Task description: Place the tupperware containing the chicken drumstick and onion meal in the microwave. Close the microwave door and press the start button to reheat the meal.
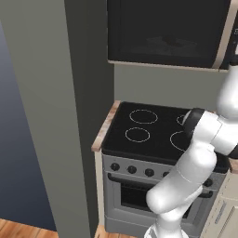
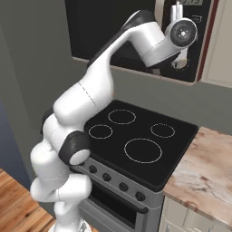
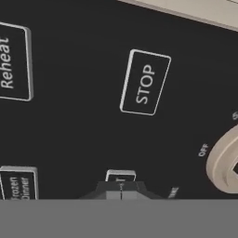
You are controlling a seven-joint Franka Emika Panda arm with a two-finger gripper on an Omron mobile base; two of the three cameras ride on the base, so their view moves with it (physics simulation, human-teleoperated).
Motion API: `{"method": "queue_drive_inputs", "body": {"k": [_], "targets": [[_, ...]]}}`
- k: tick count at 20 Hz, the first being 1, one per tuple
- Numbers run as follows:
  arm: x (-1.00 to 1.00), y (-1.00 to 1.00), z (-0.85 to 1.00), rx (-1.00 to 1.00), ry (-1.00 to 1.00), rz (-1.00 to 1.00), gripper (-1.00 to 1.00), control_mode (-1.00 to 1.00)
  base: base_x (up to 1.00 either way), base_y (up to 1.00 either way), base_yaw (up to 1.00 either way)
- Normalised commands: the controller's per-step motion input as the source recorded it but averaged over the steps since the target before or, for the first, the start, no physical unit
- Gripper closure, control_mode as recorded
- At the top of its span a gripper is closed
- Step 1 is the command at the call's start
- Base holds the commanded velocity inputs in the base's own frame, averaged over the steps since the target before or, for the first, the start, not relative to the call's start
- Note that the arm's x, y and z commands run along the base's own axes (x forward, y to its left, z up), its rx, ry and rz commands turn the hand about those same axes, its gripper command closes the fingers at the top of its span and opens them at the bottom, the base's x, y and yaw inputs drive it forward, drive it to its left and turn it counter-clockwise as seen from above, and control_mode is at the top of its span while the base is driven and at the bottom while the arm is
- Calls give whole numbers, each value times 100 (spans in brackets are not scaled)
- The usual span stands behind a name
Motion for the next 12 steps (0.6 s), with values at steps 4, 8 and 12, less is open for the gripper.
{"method": "queue_drive_inputs", "body": {"k": [4, 8, 12], "targets": [[46, -41, 0, 9, 0, 0, 100, -100, 0, 0, 0], [39, -9, -31, 3, -5, 0, 100, -100, 0, 0, 0], [-12, 7, -98, 0, -53, 0, 100, -100, 0, 0, 0]]}}
